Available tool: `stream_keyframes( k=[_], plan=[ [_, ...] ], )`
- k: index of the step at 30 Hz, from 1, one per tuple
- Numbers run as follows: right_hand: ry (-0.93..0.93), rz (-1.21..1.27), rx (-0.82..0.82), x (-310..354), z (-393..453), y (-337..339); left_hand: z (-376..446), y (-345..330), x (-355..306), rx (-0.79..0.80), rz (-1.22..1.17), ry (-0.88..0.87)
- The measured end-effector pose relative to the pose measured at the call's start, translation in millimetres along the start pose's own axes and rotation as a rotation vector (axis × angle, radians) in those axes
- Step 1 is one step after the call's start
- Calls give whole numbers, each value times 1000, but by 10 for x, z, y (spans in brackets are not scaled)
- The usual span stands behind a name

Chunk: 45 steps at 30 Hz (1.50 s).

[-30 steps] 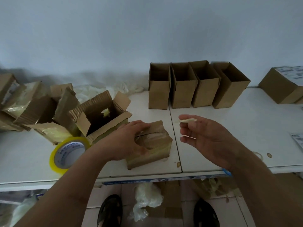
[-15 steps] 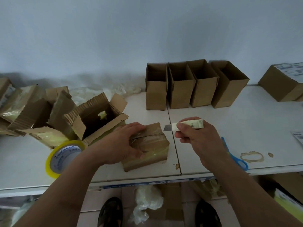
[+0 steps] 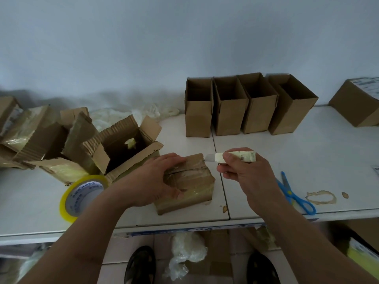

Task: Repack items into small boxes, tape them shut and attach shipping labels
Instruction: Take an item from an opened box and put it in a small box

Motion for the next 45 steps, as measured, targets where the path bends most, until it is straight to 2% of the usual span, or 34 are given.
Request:
stream_keyframes(
  k=[5, 11, 15, 20, 24, 27, 29, 32, 39, 45],
  plan=[
    [37, -171, 31, 12, -21, 24, 16, -12, 14, 17, 44, 13],
    [14, -259, 55, 36, -121, 124, 26, -19, -2, 33, 52, 31],
    [-42, -225, 20, 64, -163, 235, 29, 5, -31, 11, 99, 65],
    [16, -113, -75, 155, -208, 313, -14, -24, -145, -98, 266, 196],
    [-31, -150, -55, 95, -206, 274, -67, -23, -292, -200, 164, 79],
    [-55, -216, -34, 33, -196, 248, -62, -63, -378, -145, 155, -87],
    [-67, -227, -53, 11, -174, 266, -30, -101, -371, -120, 259, -145],
    [-43, -262, -109, 39, -145, 324, 44, -97, -378, -155, 454, -180],
    [76, -233, -249, 292, -260, 520, 121, -194, -501, -214, 514, -263],
    [115, -211, -252, 291, -363, 535, 152, -236, -600, -311, 538, -183]
  ],
)
Point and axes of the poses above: each hand's wrist, its own z-axis towards the middle knuckle, its own y-axis out of the back of the hand, x = y × z, the point moved 5 cm from there along z, towards the middle knuckle, and after that the axes turned 6 degrees about z, right-handed, at the moved point
